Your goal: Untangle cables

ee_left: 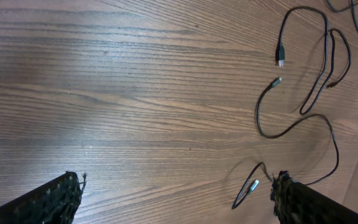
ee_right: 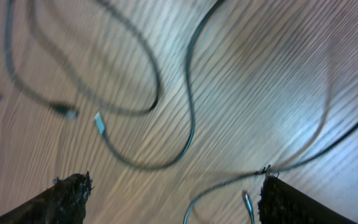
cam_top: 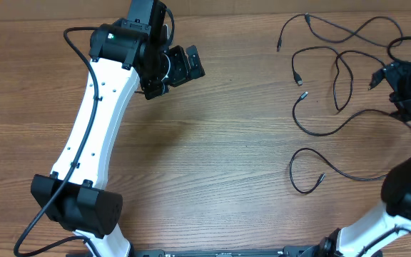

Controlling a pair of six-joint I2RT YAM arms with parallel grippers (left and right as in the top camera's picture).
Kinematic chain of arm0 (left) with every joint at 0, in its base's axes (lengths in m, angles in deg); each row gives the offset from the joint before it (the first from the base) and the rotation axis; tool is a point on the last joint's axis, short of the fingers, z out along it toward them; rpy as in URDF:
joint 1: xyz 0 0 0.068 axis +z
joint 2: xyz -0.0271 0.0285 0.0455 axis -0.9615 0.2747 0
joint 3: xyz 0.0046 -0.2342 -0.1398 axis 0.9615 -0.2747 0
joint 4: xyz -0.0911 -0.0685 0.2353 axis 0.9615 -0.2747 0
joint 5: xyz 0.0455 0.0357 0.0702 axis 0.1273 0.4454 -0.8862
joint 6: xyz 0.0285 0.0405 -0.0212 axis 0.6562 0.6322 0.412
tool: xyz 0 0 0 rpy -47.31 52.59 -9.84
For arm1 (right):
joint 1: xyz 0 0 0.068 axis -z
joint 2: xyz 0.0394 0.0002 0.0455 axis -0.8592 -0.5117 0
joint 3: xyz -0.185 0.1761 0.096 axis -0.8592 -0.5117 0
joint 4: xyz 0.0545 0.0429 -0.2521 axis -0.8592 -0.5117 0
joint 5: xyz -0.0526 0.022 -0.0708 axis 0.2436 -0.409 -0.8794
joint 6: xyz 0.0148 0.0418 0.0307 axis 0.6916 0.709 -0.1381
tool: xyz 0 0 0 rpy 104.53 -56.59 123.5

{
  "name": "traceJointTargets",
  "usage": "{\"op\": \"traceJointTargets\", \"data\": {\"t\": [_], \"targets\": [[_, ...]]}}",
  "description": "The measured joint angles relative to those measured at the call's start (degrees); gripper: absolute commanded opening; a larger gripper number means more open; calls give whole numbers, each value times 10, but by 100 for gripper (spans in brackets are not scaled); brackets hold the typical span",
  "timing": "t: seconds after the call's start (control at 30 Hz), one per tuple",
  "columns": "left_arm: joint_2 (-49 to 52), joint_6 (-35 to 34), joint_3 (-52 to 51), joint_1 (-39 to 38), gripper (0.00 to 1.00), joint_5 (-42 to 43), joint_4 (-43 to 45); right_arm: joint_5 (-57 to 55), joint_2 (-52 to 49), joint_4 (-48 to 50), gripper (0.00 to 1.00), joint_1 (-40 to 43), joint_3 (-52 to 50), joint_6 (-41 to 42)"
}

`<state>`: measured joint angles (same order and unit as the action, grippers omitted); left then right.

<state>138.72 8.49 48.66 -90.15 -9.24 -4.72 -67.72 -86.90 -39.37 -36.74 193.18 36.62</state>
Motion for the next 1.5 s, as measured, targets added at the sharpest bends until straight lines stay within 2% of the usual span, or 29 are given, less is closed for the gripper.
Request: {"op": "traceJointTargets", "data": {"t": [0.23, 0.33, 0.6, 0.83, 1.27, 1.4, 1.5], "targets": [[0, 0, 0, 0, 100, 0, 4, 0, 73, -85, 93, -76, 4, -35], [0, 0, 0, 0, 100, 0, 5, 0, 78, -120, 99, -117, -3, -47], [0, 0, 0, 0, 100, -2, 6, 2, 76, -102, 97, -212, -152, -59], [0, 0, 0, 0, 100, -2, 0, 9, 76, -38, 73, -229, -268, -61], [0, 0, 0, 0, 100, -2, -1, 60, 76, 177, 55, -244, -412, -62], [0, 0, 0, 0, 100, -2, -1, 64, 76, 206, 46, -257, -434, -53], [0, 0, 0, 0, 100, -2, -1, 64, 76, 219, 43, -261, -440, -41]]}}
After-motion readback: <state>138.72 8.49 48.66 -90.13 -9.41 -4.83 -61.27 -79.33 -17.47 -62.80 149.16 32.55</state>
